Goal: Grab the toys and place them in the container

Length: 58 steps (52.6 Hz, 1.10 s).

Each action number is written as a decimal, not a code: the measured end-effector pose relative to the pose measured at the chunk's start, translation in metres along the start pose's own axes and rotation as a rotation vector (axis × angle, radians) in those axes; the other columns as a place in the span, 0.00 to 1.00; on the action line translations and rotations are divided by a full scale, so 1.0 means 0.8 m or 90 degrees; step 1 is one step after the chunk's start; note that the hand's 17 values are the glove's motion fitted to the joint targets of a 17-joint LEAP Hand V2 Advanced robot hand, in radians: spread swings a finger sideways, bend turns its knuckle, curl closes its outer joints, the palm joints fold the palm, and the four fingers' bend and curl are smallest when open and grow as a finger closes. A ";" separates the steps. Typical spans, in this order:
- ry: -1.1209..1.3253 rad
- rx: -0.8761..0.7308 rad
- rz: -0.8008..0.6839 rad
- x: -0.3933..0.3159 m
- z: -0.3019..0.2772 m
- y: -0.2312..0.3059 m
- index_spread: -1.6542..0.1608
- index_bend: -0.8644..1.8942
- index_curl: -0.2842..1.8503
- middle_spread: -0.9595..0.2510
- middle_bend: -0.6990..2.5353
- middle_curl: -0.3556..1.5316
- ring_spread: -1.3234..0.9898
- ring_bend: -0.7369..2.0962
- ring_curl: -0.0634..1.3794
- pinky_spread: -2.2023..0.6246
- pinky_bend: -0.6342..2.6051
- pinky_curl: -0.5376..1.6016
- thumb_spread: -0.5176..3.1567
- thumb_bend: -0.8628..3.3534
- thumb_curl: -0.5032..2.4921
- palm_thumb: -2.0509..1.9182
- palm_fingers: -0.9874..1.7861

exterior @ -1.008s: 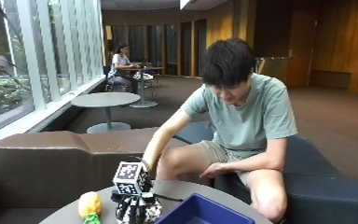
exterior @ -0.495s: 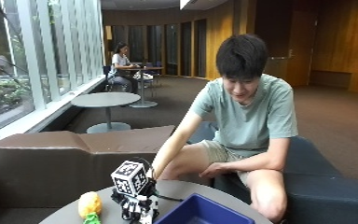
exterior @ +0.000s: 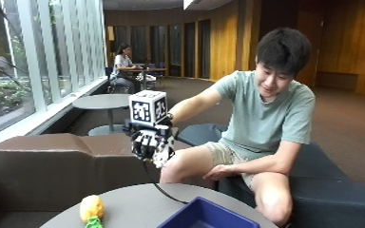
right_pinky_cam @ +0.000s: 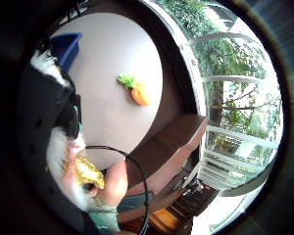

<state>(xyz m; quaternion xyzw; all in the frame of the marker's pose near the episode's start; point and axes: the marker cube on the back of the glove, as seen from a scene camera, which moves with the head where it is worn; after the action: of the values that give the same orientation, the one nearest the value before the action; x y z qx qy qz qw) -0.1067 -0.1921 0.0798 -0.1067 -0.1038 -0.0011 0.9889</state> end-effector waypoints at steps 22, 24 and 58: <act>-0.042 0.089 -0.086 -0.176 -0.120 0.001 0.76 0.68 0.62 0.61 0.58 0.64 0.37 0.66 0.48 0.70 0.54 0.50 0.26 0.20 0.47 0.68 0.59; -0.044 0.089 -0.091 -0.189 -0.122 -0.001 0.76 0.68 0.62 0.61 0.58 0.64 0.37 0.67 0.49 0.70 0.54 0.50 0.26 0.20 0.47 0.68 0.59; -0.005 -0.120 -0.047 -0.256 -0.072 -0.017 0.76 0.39 0.46 0.73 0.29 0.46 0.55 0.34 0.33 0.80 0.55 0.47 0.43 0.19 0.37 0.53 0.20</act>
<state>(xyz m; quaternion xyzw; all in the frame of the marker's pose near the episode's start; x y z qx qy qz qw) -0.2952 -0.2216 -0.0145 -0.1952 -0.1107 -0.0471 0.9733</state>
